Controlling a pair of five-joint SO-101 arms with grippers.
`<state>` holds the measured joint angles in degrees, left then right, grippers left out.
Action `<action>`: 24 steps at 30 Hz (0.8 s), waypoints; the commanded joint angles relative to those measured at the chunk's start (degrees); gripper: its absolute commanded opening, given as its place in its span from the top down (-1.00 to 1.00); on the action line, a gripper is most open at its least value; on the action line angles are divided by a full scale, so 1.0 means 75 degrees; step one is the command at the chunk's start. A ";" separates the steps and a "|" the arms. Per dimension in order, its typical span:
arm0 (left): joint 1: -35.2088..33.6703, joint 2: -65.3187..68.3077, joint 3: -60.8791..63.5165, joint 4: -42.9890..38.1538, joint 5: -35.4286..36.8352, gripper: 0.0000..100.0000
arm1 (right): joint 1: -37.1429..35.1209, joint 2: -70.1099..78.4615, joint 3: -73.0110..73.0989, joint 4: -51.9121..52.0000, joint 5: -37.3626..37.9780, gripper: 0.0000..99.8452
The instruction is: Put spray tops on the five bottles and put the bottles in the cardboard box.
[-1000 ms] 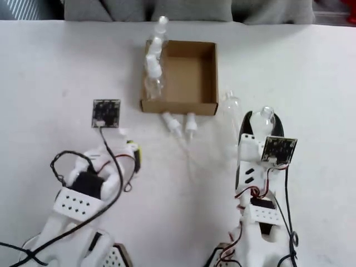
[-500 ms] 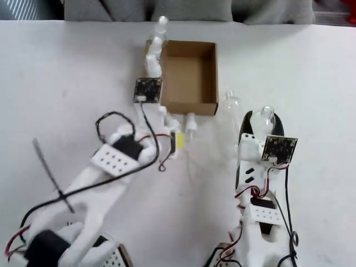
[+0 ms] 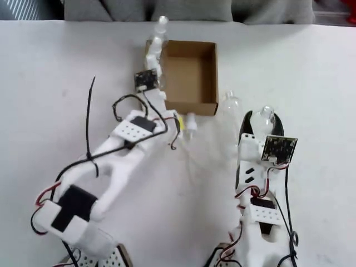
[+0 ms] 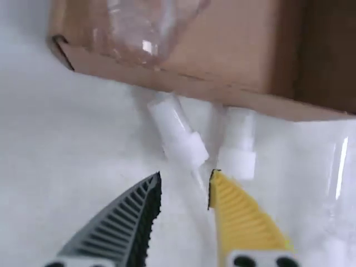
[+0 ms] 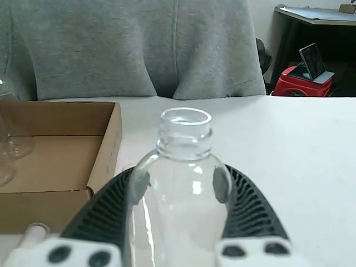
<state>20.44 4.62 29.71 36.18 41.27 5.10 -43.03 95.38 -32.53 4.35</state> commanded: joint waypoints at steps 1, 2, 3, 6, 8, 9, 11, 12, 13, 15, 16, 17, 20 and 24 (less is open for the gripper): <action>-0.0205 0.0217 -0.0645 -0.0176 0.0152 0.69 | 0.0018 0.0193 0.0070 0.0217 -0.0059 0.97; -0.0193 0.0322 -0.0703 -0.0176 0.0152 0.69 | 0.0018 0.0193 0.0070 0.0287 -0.0059 0.97; -0.0170 0.0416 -0.0774 -0.0176 0.0152 0.69 | 0.0018 0.0193 0.0070 0.0346 -0.0059 0.97; -0.0147 0.0651 -0.1008 -0.0176 0.0152 0.69 | 0.0018 0.0193 0.0070 0.0346 -0.0059 0.97; -0.0147 0.0791 -0.1184 -0.0176 0.0152 0.69 | 0.0018 0.0193 0.0070 0.0358 -0.0059 0.97; -0.0147 0.0862 -0.1254 -0.0152 0.0152 0.69 | 0.0018 0.0193 0.0070 0.0358 -0.0059 0.97; -0.0158 0.1002 -0.1336 -0.0141 0.0152 0.69 | 0.0018 0.0193 0.0070 0.0358 -0.0059 0.97; -0.0158 0.1084 -0.1371 -0.0129 0.0164 0.69 | 0.0018 0.0193 0.0070 0.0358 -0.0059 0.97; -0.0158 0.1166 -0.1407 -0.0152 0.0164 0.69 | 0.0018 0.0193 0.0070 0.0369 -0.0059 0.97; -0.0147 0.1330 -0.1524 -0.0129 0.0164 0.69 | 0.0018 0.0193 0.0070 0.0428 -0.0059 0.97; -0.0147 0.1412 -0.1582 -0.0129 0.0164 0.69 | 0.0018 0.0193 0.0070 0.0475 -0.0059 0.97; -0.0147 0.1483 -0.1618 -0.0129 0.0164 0.69 | 0.0018 0.0193 0.0070 0.0498 -0.0059 0.97; -0.0147 0.1623 -0.1641 -0.0117 0.0164 0.69 | 0.0018 0.0193 0.0070 0.0510 -0.0059 0.97; -0.0147 0.1659 -0.1641 -0.0117 0.0164 0.69 | 0.0018 0.0193 0.0070 0.0510 -0.0059 0.97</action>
<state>19.65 17.19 19.78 35.82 41.89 5.10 -43.03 95.30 -30.51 4.35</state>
